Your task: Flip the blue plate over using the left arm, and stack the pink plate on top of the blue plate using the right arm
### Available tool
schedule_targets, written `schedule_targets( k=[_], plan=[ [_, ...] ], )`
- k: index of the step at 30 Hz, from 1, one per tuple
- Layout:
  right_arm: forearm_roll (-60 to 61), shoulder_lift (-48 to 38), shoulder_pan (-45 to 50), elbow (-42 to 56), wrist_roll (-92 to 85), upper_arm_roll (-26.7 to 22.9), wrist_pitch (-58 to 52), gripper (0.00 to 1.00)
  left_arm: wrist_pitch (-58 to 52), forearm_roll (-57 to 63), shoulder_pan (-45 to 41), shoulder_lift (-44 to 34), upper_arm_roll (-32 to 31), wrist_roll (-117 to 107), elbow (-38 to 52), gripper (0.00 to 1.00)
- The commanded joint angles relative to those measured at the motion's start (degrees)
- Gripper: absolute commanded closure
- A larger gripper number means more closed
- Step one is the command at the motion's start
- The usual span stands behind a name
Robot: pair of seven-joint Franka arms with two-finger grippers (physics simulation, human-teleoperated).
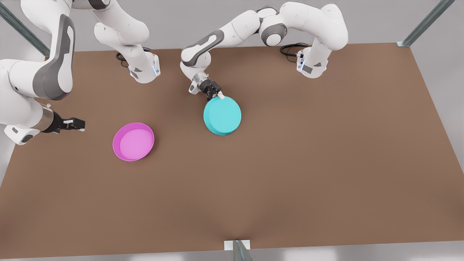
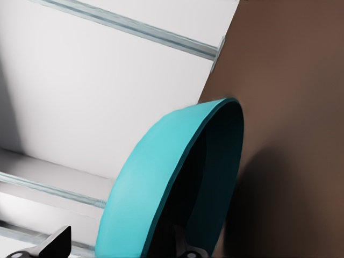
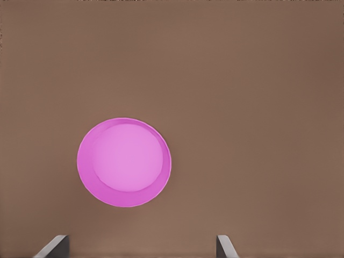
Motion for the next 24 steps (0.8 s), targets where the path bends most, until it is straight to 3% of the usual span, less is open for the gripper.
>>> schedule_targets(
  k=[1,16,18,24],
  plan=[
    [0.00,0.26,-0.03,0.14,0.00,0.00,0.00,0.00,0.27,-3.17,0.05,-0.01,0.01,-0.88,0.00,0.00],
    [-0.09,1.58,-0.03,2.60,0.00,0.96,0.17,0.00,13.36,-12.22,2.86,-4.66,0.53,-19.08,-1.23,0.00],
    [-0.09,1.84,-0.03,2.77,0.00,0.96,0.26,0.00,17.32,-12.75,2.95,-8.18,0.62,-21.81,-7.29,0.00],
    [-0.18,1.93,-0.03,3.04,2.29,2.54,0.18,0.00,19.87,-12.40,5.06,-7.48,0.71,-23.21,-7.47,0.00]
  ],
)
